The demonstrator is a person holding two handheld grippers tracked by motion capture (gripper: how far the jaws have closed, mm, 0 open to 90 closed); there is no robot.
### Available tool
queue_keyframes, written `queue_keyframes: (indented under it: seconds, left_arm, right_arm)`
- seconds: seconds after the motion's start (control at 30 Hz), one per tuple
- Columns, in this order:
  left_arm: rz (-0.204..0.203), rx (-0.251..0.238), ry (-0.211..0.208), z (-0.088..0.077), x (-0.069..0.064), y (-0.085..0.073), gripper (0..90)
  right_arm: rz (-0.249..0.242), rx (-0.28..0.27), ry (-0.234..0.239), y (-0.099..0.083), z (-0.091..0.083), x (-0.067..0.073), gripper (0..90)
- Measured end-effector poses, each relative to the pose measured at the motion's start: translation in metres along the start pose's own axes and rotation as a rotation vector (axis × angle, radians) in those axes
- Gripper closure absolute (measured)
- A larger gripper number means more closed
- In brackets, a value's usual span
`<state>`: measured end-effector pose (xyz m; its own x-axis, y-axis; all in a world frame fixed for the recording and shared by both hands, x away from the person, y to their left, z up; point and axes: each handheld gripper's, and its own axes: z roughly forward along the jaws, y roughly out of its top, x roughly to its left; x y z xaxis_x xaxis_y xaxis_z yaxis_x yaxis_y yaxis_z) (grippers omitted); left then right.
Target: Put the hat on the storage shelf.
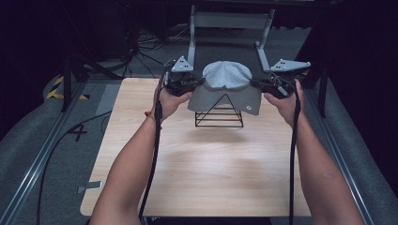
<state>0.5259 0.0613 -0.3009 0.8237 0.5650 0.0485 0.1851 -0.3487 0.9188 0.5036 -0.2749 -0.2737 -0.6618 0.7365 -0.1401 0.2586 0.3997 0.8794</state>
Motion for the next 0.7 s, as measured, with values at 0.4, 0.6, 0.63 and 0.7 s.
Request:
queue_keyframes:
  seconds: [0.4, 0.6, 0.63, 0.7]
  left_arm:
    - [-0.002, 0.018, -0.026, 0.016, 0.0, -0.043, 84.6]
    - [-0.007, 0.05, -0.035, 0.026, -0.004, -0.062, 84.6]
    - [-0.01, 0.058, -0.033, 0.027, -0.005, -0.065, 84.6]
    - [0.0, 0.081, -0.023, 0.032, -0.009, -0.071, 84.7]
  right_arm:
    - [0.043, 0.058, 0.051, -0.045, 0.025, 0.006, 84.1]
    - [0.056, 0.083, 0.065, -0.064, 0.034, 0.011, 84.2]
    - [0.059, 0.089, 0.068, -0.068, 0.037, 0.012, 84.2]
    - [0.069, 0.1, 0.074, -0.074, 0.04, 0.014, 84.3]
